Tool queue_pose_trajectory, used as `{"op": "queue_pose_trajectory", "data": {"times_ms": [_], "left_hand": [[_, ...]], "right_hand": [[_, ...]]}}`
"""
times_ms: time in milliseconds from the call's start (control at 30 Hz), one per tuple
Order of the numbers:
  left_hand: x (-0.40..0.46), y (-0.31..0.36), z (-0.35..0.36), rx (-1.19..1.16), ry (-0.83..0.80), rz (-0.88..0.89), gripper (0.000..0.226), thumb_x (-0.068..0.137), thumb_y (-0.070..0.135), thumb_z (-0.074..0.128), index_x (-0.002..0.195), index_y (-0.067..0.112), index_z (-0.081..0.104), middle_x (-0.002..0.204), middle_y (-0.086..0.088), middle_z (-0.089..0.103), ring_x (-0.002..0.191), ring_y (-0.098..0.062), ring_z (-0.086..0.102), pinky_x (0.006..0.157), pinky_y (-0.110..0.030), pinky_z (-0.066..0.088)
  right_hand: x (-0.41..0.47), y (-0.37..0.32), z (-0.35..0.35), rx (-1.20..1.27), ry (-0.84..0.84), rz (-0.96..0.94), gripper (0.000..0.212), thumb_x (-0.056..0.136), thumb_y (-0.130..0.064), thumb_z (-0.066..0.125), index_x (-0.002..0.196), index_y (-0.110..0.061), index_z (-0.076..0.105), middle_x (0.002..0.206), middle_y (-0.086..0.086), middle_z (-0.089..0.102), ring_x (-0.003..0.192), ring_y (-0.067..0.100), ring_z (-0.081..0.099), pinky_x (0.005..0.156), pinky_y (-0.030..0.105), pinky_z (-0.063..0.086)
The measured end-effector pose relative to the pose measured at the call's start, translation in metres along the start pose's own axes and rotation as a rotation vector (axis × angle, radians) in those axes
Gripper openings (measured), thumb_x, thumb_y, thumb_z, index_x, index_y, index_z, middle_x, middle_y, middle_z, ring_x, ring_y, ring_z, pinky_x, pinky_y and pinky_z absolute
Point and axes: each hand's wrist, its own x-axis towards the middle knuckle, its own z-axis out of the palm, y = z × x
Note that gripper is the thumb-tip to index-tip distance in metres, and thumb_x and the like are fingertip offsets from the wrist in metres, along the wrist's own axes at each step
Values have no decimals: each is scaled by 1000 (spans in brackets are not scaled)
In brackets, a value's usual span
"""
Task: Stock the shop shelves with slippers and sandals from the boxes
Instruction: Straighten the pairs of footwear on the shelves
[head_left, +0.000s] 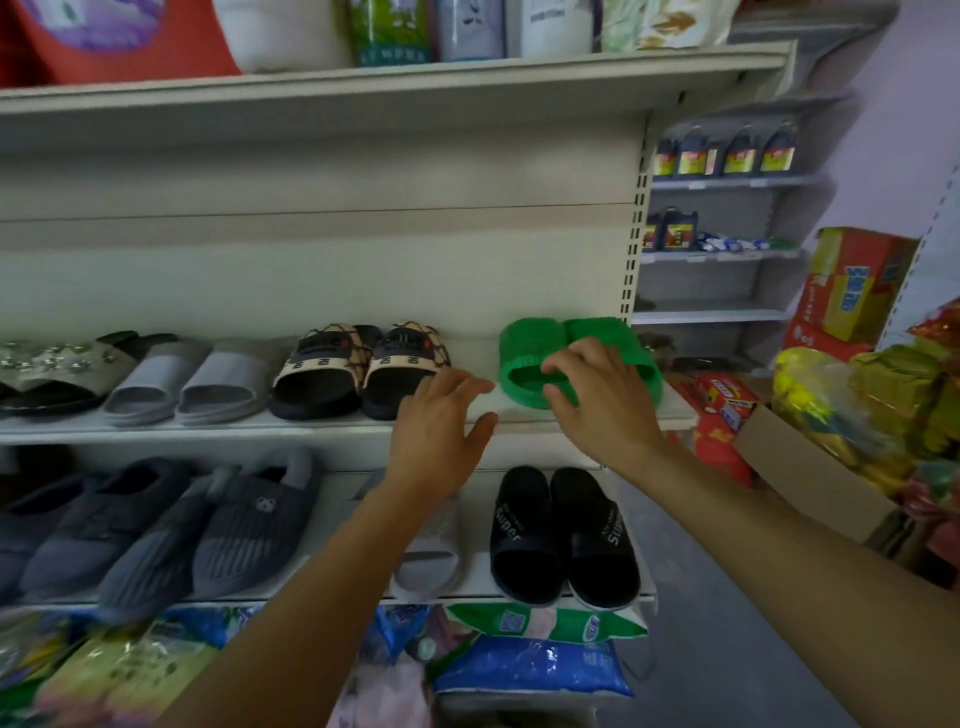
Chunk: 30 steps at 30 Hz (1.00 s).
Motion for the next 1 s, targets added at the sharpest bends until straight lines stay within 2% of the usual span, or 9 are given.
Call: {"op": "queue_pose_trajectory", "data": {"times_ms": [100, 233, 333, 467, 567, 700, 800, 900, 1000], "left_hand": [[-21, -38, -28, 117, 80, -68, 37, 84, 41, 52, 116, 25, 63, 115, 0, 59, 104, -26, 53, 81, -38, 40], [-38, -95, -59, 139, 108, -256, 38, 88, 37, 55, 122, 23, 60, 126, -7, 56, 115, -35, 47, 91, -46, 39], [-39, -130, -71, 119, 29, -316, 41, 90, 32, 61, 130, 22, 57, 133, -12, 51, 117, -39, 46, 98, -47, 36], [-34, -154, -76, 48, -140, -280, 41, 90, 31, 61, 131, 23, 57, 137, -8, 49, 119, -32, 50, 101, -39, 39], [-30, -159, -79, -17, -142, -221, 38, 88, 24, 64, 126, 19, 62, 129, -5, 56, 111, -25, 56, 92, -30, 42], [-22, -165, -79, -83, -140, -192, 35, 86, 20, 67, 121, 19, 66, 123, -4, 63, 105, -22, 60, 80, -21, 37], [-17, -169, -75, -95, -145, -157, 34, 86, 21, 68, 120, 20, 67, 122, -4, 64, 105, -22, 62, 82, -21, 38], [-13, -165, -68, -102, -139, -138, 35, 86, 24, 67, 121, 21, 66, 123, -2, 64, 107, -21, 61, 87, -27, 44], [-8, -161, -61, -120, -127, -136, 34, 87, 25, 66, 121, 23, 65, 122, 0, 64, 101, -20, 63, 84, -28, 46]], "right_hand": [[1, -41, 13, 94, -66, -76, 28, 92, -31, 55, 117, -21, 60, 116, 1, 50, 94, 25, 58, 75, 33, 45], [9, -89, 34, 111, -145, -83, 33, 93, -35, 54, 124, -26, 57, 124, 3, 50, 99, 28, 60, 82, 36, 45], [18, -114, 49, 31, -183, -70, 39, 93, -45, 50, 130, -31, 53, 133, 2, 46, 103, 29, 60, 88, 37, 43], [28, -136, 66, -116, -256, -8, 46, 93, -55, 42, 137, -39, 44, 148, 3, 36, 112, 28, 58, 92, 37, 36], [32, -142, 70, -150, -266, 16, 42, 95, -51, 41, 135, -39, 48, 148, 1, 37, 113, 27, 57, 92, 35, 34], [33, -141, 69, -125, -233, 63, 39, 97, -45, 44, 132, -31, 54, 145, -1, 43, 114, 25, 56, 94, 31, 38], [33, -138, 70, -124, -193, 88, 37, 97, -40, 45, 130, -27, 58, 140, 0, 48, 112, 24, 57, 92, 30, 40], [33, -136, 74, -152, -157, 104, 35, 96, -36, 49, 126, -23, 62, 133, 3, 55, 107, 25, 59, 88, 32, 42], [35, -136, 78, -174, -137, 161, 33, 94, -38, 51, 123, -26, 63, 127, 2, 58, 100, 27, 62, 84, 32, 45]]}}
